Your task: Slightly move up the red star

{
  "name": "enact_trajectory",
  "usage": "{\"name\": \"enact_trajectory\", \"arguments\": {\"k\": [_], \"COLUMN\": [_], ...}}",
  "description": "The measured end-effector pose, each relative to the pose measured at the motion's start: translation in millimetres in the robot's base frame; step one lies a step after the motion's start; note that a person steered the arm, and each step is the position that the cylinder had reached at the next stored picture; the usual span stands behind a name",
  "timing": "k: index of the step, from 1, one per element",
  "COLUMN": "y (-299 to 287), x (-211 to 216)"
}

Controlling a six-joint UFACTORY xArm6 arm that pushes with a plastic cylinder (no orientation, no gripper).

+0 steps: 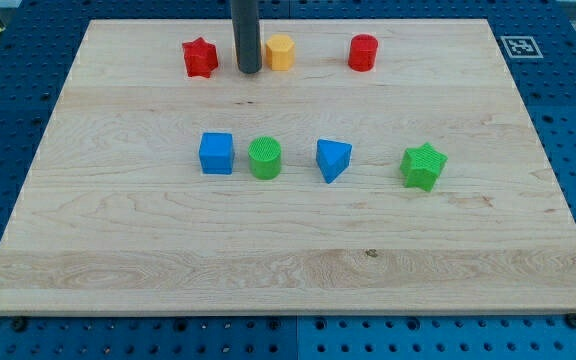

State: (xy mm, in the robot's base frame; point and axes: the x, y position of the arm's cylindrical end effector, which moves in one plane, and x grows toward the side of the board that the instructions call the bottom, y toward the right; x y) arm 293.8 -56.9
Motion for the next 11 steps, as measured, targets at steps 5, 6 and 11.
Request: {"name": "enact_trajectory", "arguments": {"k": [5,6,11], "y": [-51,-53,-80], "x": [31,29,1]}}
